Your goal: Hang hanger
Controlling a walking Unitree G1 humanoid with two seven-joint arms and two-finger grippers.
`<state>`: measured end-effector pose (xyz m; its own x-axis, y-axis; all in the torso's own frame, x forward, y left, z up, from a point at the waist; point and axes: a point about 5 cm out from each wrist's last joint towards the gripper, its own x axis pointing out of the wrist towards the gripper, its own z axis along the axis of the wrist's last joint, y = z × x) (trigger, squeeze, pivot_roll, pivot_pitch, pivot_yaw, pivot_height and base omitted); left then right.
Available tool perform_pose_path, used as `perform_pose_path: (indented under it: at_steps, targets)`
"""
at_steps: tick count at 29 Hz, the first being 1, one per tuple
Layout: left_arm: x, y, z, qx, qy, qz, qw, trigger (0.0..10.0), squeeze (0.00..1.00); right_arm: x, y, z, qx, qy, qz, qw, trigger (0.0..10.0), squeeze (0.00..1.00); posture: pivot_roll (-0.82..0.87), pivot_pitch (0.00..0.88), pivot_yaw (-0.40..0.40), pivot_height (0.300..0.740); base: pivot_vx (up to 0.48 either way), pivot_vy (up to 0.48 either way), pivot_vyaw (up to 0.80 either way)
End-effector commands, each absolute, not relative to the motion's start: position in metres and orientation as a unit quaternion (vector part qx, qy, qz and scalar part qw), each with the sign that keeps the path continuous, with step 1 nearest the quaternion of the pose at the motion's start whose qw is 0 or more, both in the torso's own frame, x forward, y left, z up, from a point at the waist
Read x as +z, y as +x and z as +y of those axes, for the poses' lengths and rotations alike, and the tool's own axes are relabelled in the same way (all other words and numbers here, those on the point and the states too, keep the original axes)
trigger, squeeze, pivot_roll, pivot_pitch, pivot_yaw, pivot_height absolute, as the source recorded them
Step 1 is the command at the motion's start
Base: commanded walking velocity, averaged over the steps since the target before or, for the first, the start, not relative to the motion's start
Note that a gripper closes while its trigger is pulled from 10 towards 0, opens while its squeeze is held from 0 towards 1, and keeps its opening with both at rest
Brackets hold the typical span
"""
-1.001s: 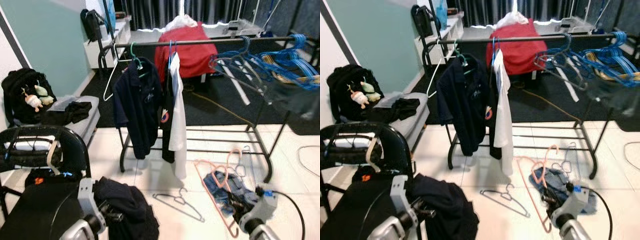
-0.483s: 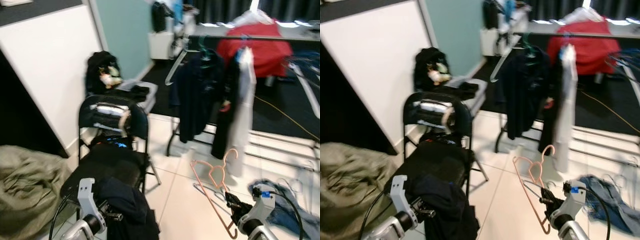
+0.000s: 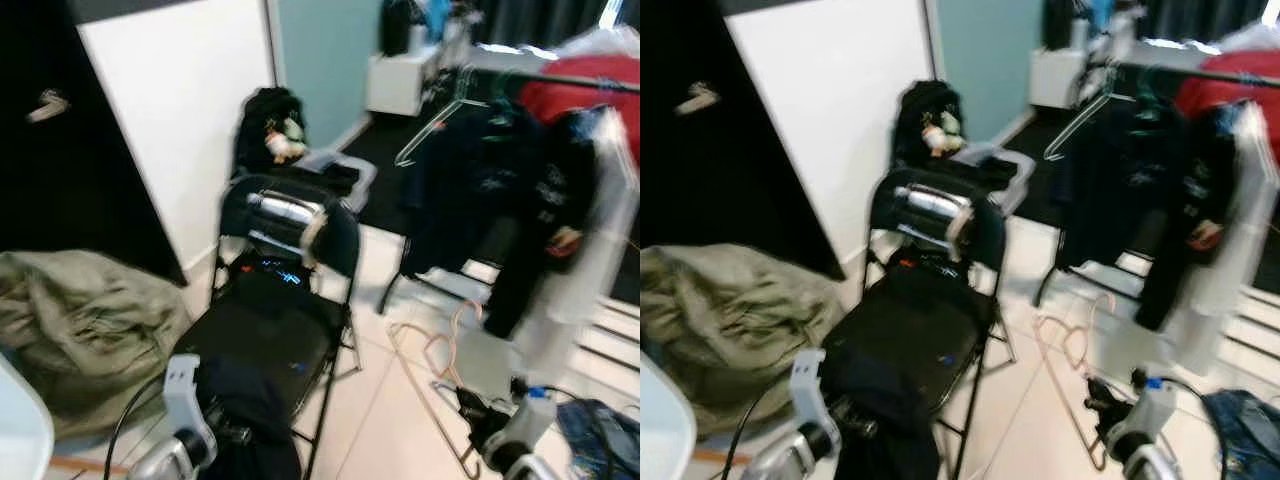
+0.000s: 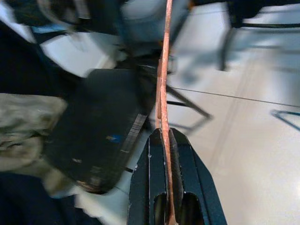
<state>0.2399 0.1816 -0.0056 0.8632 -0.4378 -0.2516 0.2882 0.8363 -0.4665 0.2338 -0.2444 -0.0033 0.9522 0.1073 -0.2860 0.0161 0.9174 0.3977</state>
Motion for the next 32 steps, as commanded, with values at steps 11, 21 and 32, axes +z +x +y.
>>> perform_pose_path:
  at_steps: [11,21,32]
  targets:
    - [-0.007,0.238,0.181,-0.195,-0.211,0.178,0.941,10.0,0.0,-0.008,0.228,-0.246,0.022,0.194,0.164,0.967,10.0,0.0,-0.12,0.0,0.044,0.71,0.0,0.0,0.79]
    - [-0.006,0.239,0.18,-0.193,-0.207,0.174,0.943,10.0,0.0,-0.012,0.222,-0.25,0.005,0.127,0.183,0.975,10.0,0.0,-0.12,0.0,0.045,0.71,0.0,0.0,0.4]
    - [-0.005,0.239,0.184,-0.181,-0.181,0.168,0.952,10.0,0.0,-0.023,0.193,-0.268,-0.034,-0.221,0.25,0.942,10.0,0.0,-0.13,0.0,0.052,0.71,0.0,0.0,0.0]
